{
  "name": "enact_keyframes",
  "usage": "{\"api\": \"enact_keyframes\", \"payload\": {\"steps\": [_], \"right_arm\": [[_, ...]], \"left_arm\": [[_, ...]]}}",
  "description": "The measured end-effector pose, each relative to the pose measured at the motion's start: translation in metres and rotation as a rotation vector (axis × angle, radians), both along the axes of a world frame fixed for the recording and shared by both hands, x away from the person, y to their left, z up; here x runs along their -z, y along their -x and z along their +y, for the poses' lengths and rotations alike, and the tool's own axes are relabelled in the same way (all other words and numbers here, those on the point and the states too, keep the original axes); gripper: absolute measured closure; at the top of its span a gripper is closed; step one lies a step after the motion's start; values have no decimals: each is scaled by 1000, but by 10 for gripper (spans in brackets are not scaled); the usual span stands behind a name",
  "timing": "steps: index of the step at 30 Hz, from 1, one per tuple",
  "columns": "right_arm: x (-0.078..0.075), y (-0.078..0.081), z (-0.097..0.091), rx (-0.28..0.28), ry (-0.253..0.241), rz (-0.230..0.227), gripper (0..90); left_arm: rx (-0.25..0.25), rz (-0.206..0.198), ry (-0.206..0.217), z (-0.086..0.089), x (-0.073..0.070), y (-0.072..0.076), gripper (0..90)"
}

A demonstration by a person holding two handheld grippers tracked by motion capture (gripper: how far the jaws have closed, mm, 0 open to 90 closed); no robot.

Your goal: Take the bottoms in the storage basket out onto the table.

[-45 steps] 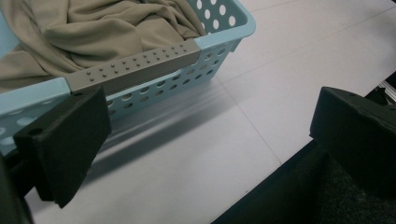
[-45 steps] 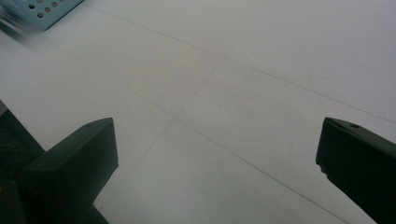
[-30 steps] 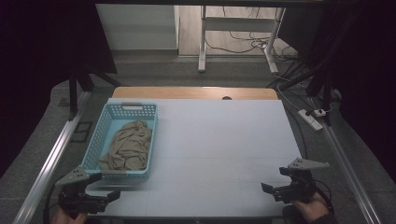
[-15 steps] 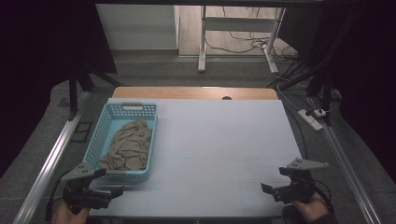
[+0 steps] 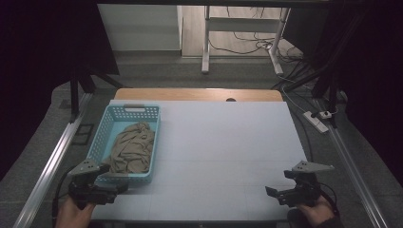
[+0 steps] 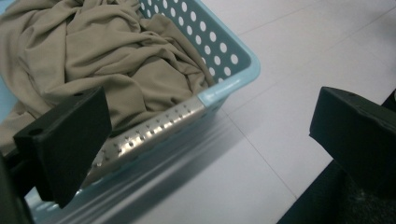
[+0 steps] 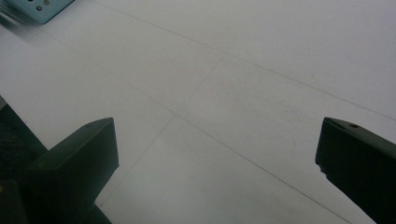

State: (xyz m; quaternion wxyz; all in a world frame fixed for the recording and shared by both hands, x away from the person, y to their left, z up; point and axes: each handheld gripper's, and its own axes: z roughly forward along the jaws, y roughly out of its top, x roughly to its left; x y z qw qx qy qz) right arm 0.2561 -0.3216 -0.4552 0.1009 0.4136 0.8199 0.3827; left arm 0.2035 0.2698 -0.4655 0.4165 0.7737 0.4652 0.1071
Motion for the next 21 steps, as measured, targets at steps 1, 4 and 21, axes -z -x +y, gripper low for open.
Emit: {"api": "enact_keyframes", "payload": {"steps": [1, 4, 21], "right_arm": [[0, 0, 0, 0, 0, 1, 0], [0, 0, 0, 0, 0, 1, 0], [1, -1, 1, -5, 9, 11, 0]], "left_arm": [[-3, 1, 1, 0, 0, -2, 2], [-6, 6, 2, 0, 0, -6, 2], [-11, 44, -33, -6, -1, -32, 2]]}}
